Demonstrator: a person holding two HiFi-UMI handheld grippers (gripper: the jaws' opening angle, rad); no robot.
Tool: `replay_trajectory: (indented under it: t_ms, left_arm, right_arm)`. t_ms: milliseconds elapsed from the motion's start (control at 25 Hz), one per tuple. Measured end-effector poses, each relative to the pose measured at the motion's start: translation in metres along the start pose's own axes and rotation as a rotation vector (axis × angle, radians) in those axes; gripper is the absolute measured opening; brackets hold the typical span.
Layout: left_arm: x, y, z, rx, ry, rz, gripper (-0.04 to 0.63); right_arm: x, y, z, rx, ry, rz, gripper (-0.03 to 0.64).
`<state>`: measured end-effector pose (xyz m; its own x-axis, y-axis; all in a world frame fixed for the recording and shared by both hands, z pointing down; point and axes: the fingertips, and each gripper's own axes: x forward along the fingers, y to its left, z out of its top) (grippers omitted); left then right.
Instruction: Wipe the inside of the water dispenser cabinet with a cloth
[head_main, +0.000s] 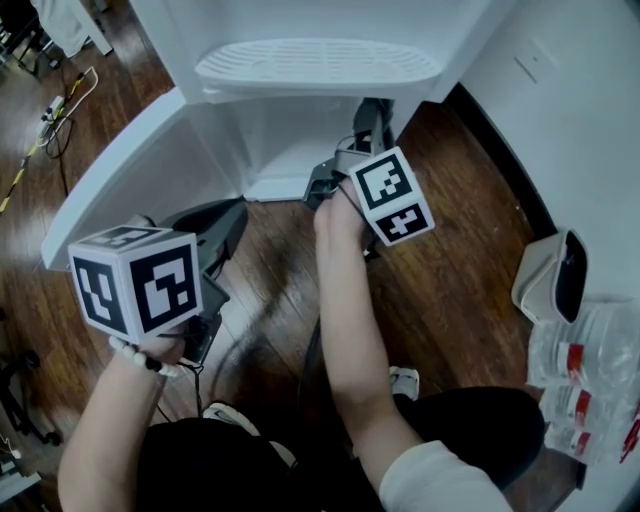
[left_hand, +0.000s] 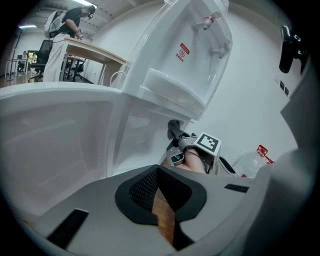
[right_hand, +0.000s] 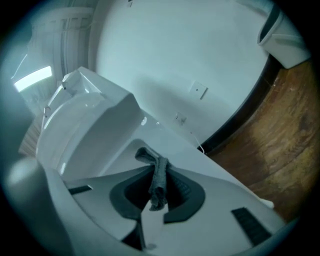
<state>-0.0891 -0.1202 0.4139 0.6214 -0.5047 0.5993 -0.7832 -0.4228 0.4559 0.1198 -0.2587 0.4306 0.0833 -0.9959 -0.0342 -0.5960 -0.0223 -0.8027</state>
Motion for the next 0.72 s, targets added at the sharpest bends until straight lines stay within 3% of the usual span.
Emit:
replay_trajectory:
  t_ms: [440, 720]
  left_arm:
    - [0.004, 0.004, -0.003, -0.005, 0.014, 0.009, -0.002]
    - [0.005, 0.011, -0.005, -0.021, 0.015, 0.018, -0.002]
  right_arm:
    - [0.009, -0.092, -0.077, 0.061, 0.106, -0.196, 0.044]
    - [0.021, -0.138, -0.102, 0.116, 0.133, -0.307, 0.044]
